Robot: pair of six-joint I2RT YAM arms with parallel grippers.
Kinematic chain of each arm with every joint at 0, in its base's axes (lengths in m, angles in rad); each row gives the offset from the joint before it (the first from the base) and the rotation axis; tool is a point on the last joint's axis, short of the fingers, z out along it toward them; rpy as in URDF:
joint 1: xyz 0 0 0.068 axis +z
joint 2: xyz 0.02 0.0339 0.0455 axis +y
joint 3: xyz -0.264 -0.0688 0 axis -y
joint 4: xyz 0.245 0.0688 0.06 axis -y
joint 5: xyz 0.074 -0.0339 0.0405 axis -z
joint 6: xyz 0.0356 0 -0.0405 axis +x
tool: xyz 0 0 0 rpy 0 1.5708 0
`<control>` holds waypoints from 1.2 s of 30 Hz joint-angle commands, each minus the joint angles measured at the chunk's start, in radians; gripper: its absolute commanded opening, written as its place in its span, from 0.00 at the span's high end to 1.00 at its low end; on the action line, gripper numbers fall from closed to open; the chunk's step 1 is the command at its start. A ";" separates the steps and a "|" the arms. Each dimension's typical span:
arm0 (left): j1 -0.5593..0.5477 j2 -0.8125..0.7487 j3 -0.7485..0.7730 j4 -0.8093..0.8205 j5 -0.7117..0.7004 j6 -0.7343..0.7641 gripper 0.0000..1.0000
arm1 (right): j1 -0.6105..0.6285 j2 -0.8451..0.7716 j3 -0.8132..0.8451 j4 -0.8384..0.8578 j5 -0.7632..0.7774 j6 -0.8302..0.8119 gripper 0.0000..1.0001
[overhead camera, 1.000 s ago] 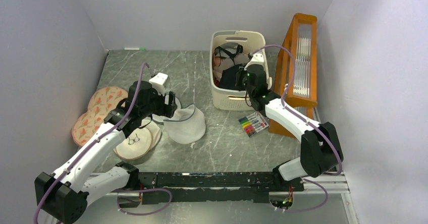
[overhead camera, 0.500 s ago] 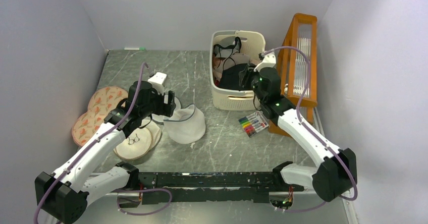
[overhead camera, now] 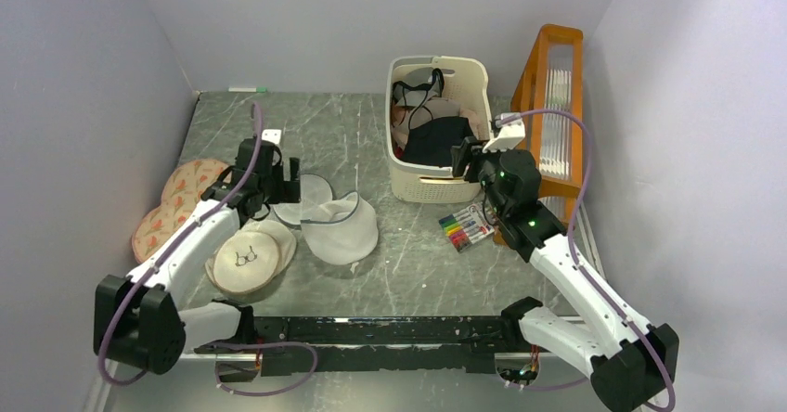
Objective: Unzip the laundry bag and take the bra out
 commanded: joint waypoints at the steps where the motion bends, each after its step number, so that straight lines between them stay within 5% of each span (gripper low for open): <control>1: 0.135 0.077 0.020 -0.007 0.029 -0.031 0.00 | -0.002 -0.044 -0.042 0.021 0.008 -0.049 0.44; 3: 0.198 0.124 0.029 -0.006 0.089 -0.028 0.03 | -0.002 -0.051 -0.052 0.027 -0.010 -0.046 0.44; 9: 0.239 0.273 0.094 -0.038 0.144 0.038 0.31 | -0.002 -0.072 -0.071 0.038 -0.047 -0.046 0.45; 24: 0.201 0.629 0.425 -0.161 0.110 0.171 0.43 | -0.002 -0.075 -0.078 0.043 -0.031 -0.050 0.45; 36: 0.172 0.681 0.398 -0.114 0.105 0.211 0.47 | -0.001 -0.031 -0.081 0.052 -0.041 -0.047 0.45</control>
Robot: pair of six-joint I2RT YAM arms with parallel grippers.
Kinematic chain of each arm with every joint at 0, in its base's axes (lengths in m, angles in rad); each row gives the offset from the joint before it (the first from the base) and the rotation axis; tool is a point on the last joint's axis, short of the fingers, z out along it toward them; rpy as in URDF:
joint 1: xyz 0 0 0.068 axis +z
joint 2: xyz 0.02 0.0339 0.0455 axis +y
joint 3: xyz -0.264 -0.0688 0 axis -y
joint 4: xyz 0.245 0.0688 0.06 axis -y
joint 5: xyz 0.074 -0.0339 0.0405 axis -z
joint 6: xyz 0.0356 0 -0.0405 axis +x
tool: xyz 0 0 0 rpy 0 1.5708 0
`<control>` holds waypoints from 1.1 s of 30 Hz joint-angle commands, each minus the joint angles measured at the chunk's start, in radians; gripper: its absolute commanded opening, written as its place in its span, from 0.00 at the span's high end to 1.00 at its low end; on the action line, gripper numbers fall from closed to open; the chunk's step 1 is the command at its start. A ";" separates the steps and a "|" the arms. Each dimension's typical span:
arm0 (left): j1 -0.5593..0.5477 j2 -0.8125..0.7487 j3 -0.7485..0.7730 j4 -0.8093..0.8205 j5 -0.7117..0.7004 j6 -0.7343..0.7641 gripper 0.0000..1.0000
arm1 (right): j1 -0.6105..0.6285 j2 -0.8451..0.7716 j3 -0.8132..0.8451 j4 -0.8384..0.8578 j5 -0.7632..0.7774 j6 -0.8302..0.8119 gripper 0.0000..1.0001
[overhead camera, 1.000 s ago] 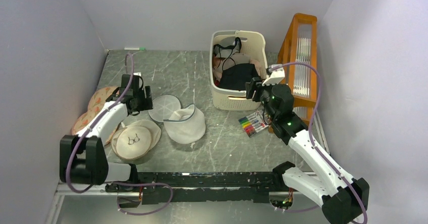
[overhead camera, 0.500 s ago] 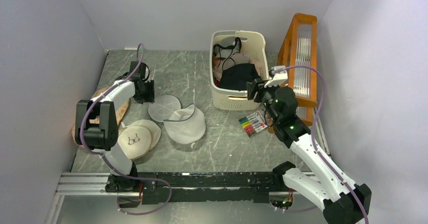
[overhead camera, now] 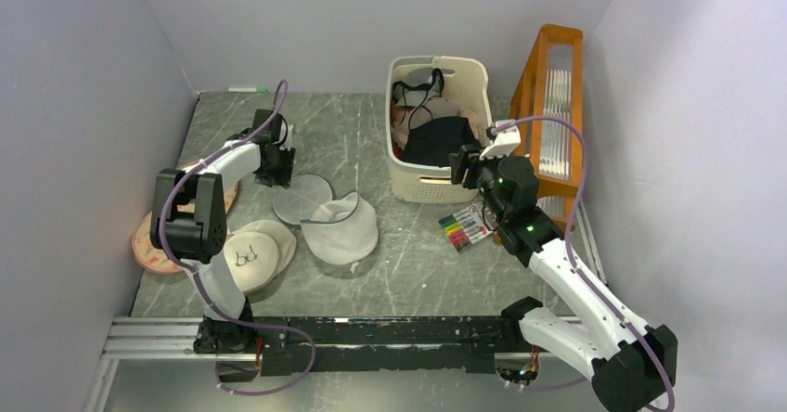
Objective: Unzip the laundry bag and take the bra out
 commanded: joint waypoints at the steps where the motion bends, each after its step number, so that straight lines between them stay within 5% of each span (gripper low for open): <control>1: -0.008 0.047 0.024 -0.015 -0.014 0.015 0.47 | -0.002 0.014 -0.005 0.016 -0.010 -0.005 0.45; 10: -0.015 0.129 0.047 -0.048 -0.009 0.004 0.50 | -0.002 0.014 -0.004 0.012 -0.008 -0.005 0.45; 15: -0.034 0.111 0.060 -0.061 -0.016 -0.002 0.70 | -0.002 0.002 -0.011 0.018 -0.006 -0.005 0.45; 19: -0.047 -0.001 0.039 -0.038 -0.087 -0.031 0.92 | -0.002 -0.006 -0.011 0.014 -0.006 -0.005 0.45; 27: -0.083 -0.371 -0.124 0.072 -0.217 -0.047 0.93 | -0.002 -0.032 -0.018 0.011 -0.003 -0.003 0.45; 33: -0.274 -0.527 -0.088 -0.020 -0.440 -0.048 0.93 | -0.002 -0.035 -0.018 0.007 0.003 -0.004 0.45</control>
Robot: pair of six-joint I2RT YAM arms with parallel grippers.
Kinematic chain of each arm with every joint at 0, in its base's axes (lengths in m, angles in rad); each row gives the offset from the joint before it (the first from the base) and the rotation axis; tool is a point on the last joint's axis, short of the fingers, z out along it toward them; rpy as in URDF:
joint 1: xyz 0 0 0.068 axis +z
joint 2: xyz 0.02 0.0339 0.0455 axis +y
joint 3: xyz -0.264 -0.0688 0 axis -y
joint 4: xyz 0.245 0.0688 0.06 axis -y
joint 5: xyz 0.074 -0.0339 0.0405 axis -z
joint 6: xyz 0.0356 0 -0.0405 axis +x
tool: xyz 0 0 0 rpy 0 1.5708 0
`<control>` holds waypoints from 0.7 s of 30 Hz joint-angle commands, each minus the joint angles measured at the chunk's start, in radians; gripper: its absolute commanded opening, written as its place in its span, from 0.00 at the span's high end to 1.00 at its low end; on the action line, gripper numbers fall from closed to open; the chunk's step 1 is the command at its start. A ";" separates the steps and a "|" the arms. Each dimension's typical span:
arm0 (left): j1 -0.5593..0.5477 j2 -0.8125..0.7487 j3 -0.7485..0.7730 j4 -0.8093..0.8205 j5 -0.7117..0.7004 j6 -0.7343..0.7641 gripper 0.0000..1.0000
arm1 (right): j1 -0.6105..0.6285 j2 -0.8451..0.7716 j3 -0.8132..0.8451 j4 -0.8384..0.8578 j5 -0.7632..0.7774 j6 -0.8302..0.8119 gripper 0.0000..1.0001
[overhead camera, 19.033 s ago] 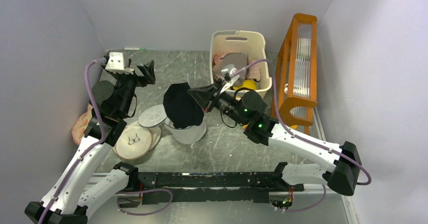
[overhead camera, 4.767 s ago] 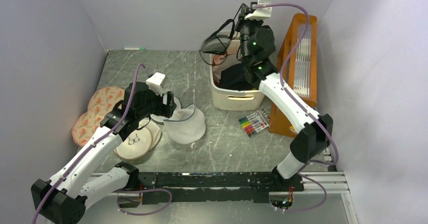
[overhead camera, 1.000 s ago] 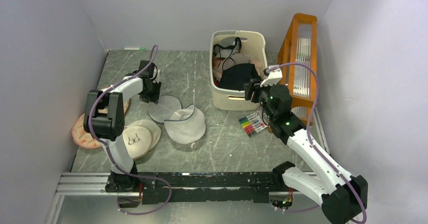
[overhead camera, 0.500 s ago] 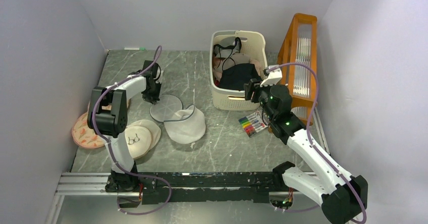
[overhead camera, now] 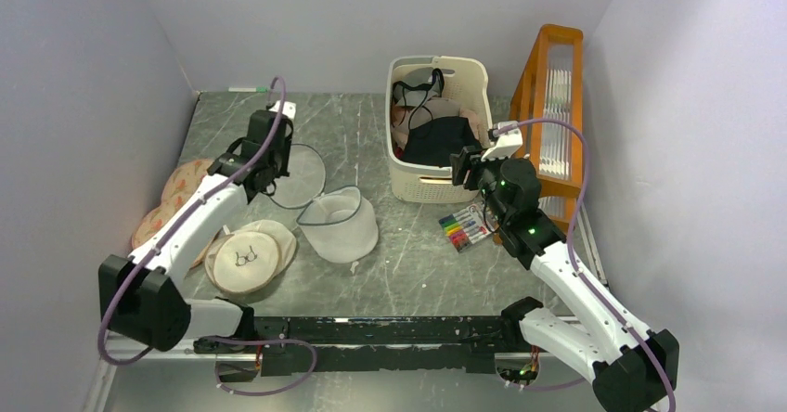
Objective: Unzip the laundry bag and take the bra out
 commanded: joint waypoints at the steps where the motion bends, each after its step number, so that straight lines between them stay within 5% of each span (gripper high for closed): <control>1: -0.129 -0.064 0.061 -0.084 -0.177 -0.017 0.93 | -0.002 -0.017 -0.010 0.010 0.005 -0.003 0.45; 11: -0.326 -0.153 0.115 -0.294 -0.379 -0.131 0.93 | -0.002 0.012 -0.004 0.012 0.000 -0.002 0.45; 21: -0.731 -0.027 0.192 -0.557 -0.806 -0.445 0.93 | -0.002 0.017 -0.002 0.013 0.008 -0.013 0.45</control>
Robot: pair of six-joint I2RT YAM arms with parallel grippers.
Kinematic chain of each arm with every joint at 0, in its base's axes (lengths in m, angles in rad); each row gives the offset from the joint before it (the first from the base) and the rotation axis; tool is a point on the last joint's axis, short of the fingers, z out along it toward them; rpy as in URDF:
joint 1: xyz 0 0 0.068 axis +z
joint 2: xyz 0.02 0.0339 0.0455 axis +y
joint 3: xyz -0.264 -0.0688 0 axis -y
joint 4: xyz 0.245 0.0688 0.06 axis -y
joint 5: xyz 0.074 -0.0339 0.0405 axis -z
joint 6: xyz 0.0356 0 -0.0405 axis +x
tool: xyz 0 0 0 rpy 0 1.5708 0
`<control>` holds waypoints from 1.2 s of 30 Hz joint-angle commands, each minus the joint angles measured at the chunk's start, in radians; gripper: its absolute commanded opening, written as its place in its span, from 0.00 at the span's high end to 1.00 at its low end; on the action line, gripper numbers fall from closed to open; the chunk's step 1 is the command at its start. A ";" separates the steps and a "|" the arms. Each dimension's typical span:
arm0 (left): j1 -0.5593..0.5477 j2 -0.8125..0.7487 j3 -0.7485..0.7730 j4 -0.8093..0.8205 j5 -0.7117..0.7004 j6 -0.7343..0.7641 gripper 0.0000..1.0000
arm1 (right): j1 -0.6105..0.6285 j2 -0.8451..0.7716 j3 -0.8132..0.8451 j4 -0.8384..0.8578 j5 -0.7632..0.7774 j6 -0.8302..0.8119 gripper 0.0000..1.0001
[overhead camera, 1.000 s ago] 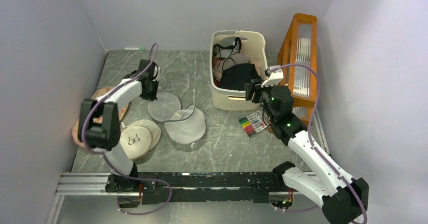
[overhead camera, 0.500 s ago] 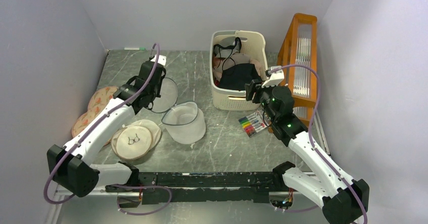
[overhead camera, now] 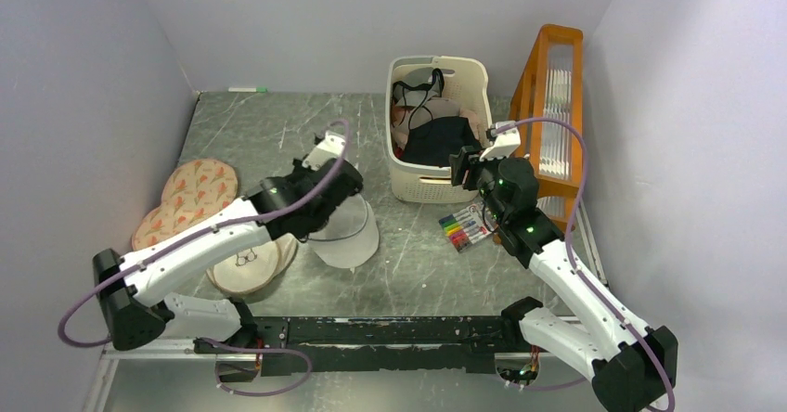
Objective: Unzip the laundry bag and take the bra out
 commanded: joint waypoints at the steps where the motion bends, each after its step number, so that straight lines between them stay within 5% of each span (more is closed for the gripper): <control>1: -0.147 0.105 0.073 -0.207 -0.261 -0.213 0.93 | -0.002 0.008 0.002 0.011 0.022 -0.023 0.45; 4: -0.224 0.215 0.141 -0.333 -0.232 -0.316 0.93 | -0.002 0.026 0.042 -0.045 0.067 -0.017 0.46; 11: -0.369 0.379 0.172 -0.275 -0.054 -0.294 0.93 | -0.001 -0.016 0.020 0.010 -0.045 -0.009 0.46; 21: -0.380 0.355 0.021 0.109 0.209 -0.139 0.90 | -0.002 -0.148 -0.064 0.027 -0.136 0.069 0.46; 31: -0.358 0.353 -0.067 0.274 0.293 -0.096 0.75 | -0.001 -0.225 -0.036 -0.088 -0.122 0.077 0.46; 33: -0.354 0.318 -0.093 0.315 0.324 -0.082 0.68 | -0.002 -0.225 -0.020 -0.107 -0.133 0.081 0.46; 36: -0.293 0.222 -0.161 0.423 0.520 -0.039 0.35 | -0.002 -0.244 -0.024 -0.109 -0.142 0.108 0.46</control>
